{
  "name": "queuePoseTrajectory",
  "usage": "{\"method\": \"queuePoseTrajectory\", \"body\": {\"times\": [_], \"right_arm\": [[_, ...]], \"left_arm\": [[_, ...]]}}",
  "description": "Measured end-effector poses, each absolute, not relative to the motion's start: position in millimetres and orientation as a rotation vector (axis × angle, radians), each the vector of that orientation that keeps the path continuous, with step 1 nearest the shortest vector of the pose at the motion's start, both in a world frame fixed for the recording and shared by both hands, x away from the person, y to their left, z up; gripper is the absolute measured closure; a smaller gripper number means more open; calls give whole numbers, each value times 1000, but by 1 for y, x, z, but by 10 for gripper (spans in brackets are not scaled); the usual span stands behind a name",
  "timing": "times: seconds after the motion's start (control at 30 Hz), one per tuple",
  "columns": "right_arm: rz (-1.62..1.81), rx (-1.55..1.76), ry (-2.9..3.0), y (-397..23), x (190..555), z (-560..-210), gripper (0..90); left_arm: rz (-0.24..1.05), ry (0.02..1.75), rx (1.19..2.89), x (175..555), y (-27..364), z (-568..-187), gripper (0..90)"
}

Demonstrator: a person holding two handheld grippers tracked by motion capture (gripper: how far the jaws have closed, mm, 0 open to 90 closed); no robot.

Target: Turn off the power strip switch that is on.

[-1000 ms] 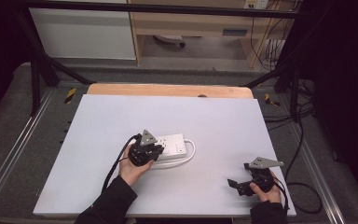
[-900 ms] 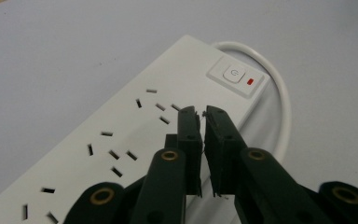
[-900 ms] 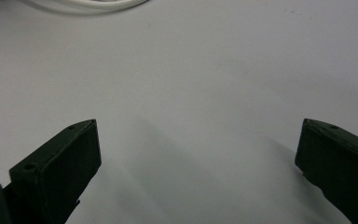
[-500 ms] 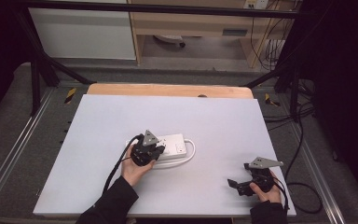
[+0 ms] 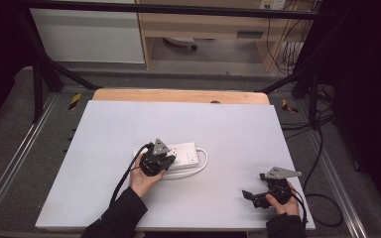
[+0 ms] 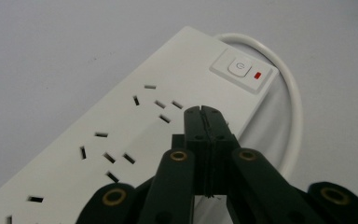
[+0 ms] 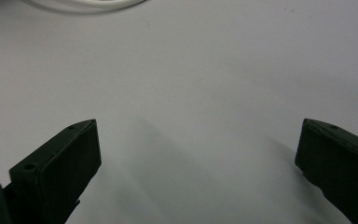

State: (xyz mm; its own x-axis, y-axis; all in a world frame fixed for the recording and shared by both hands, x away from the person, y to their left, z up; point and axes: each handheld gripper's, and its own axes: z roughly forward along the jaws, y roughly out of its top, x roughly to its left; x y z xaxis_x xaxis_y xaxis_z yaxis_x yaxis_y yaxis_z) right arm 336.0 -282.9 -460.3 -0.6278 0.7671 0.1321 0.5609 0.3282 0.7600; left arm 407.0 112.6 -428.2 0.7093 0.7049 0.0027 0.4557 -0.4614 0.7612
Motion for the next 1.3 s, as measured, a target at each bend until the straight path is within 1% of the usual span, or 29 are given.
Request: {"method": "queuePoseTrajectory", "body": {"times": [1.3], "right_arm": [[1183, 1198, 2343, -283, 336, -460, 7]], "left_arm": [[409, 867, 2134, 406, 114, -431, 899]]}}
